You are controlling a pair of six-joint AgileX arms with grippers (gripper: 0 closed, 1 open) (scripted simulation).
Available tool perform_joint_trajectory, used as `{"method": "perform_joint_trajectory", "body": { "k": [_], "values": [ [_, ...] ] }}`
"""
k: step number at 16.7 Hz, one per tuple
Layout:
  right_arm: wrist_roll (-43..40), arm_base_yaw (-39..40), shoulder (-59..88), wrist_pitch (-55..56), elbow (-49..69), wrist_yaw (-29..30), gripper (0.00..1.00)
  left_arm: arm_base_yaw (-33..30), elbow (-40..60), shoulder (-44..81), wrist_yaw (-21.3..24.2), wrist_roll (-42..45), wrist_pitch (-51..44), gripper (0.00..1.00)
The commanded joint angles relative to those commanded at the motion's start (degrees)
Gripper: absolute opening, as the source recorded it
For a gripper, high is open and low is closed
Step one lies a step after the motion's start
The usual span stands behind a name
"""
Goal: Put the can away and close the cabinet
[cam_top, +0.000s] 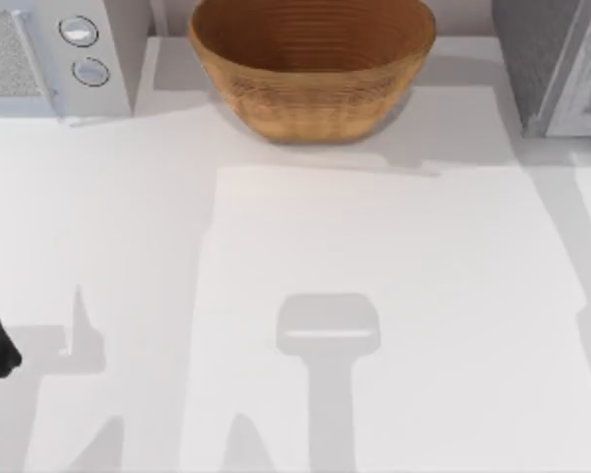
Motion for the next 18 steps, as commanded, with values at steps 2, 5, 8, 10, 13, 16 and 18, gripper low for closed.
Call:
{"method": "perform_joint_trajectory", "body": {
  "k": [2,5,8,10,13,16,18],
  "values": [
    [-0.01,-0.67,5.91,-2.04,7.96,-0.63,0.00,0.00,0.00,0.00,0.00,0.00,0.00,1.00],
    [-0.01,-1.55,13.15,-4.54,18.13,-1.47,0.00,0.00,0.00,0.00,0.00,0.00,0.00,1.00],
    [-0.01,-2.08,17.38,-5.99,23.30,-1.96,0.00,0.00,0.00,0.00,0.00,0.00,0.00,1.00],
    [-0.01,-2.14,17.91,-6.17,23.88,-2.02,0.00,0.00,0.00,0.00,0.00,0.00,0.00,1.00],
    [-0.01,-2.14,17.91,-6.17,23.88,-2.02,0.00,0.00,0.00,0.00,0.00,0.00,0.00,1.00],
    [-0.01,-2.14,17.91,-6.17,23.88,-2.02,0.23,0.00,0.00,0.00,0.00,0.00,0.00,1.00],
    [-0.01,-2.14,17.91,-6.17,23.88,-2.02,0.38,0.00,0.00,0.00,0.00,0.00,0.00,1.00]
  ]
}}
